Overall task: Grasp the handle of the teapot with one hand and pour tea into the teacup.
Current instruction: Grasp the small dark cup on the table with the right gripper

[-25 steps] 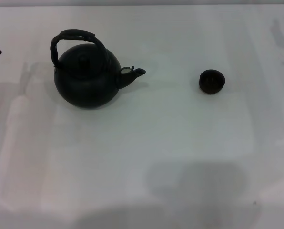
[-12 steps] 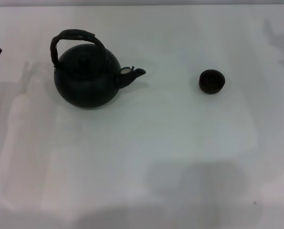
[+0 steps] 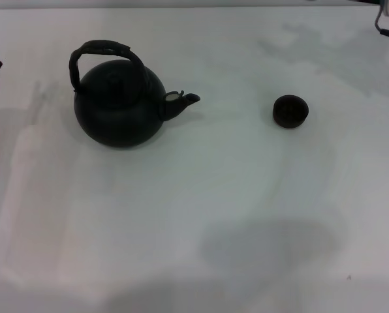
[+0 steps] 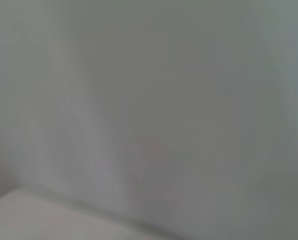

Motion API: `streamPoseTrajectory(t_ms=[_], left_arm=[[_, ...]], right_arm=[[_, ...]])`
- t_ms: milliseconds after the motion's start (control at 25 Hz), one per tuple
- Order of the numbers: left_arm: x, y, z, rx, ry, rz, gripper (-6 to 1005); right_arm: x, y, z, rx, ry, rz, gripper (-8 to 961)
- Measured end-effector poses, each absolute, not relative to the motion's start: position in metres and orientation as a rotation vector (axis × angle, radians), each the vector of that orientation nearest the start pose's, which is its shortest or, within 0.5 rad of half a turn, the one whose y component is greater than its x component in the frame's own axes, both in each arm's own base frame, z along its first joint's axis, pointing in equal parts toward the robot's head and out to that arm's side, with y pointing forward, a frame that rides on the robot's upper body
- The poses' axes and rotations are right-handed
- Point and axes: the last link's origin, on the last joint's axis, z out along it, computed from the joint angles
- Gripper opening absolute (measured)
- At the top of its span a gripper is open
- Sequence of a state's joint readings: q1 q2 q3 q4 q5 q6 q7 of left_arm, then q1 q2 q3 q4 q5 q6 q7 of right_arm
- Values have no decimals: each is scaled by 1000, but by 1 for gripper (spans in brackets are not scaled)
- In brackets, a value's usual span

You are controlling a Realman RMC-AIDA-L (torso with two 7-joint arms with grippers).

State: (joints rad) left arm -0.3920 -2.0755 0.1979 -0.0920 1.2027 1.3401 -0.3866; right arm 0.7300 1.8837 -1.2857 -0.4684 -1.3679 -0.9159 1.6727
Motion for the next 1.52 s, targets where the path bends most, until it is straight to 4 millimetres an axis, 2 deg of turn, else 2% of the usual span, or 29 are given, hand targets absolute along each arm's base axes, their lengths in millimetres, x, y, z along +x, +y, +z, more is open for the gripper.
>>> streamPoseTrajectory(t_ms=[240,520,760,1040,1520], left_arm=[[-355,294,0,-1472,-710,-849,831],[-355,294,0,-1472,-709,-850,831],[-353,295,-1,-1475,-712,-856,831],[-352,294,-4,-1481,-718,-859,830],[-354,292,-5,-1483,-725,-857,831]], right_arm=[[190,447,17,-2639,871,361,840],[160,438,7,-2855,746,48,839],[152,432,-17,-2883,660,-216,838],[149,425,-46,-2866,556,-422,833],[158,426,-62,-2770,454,-631,822]])
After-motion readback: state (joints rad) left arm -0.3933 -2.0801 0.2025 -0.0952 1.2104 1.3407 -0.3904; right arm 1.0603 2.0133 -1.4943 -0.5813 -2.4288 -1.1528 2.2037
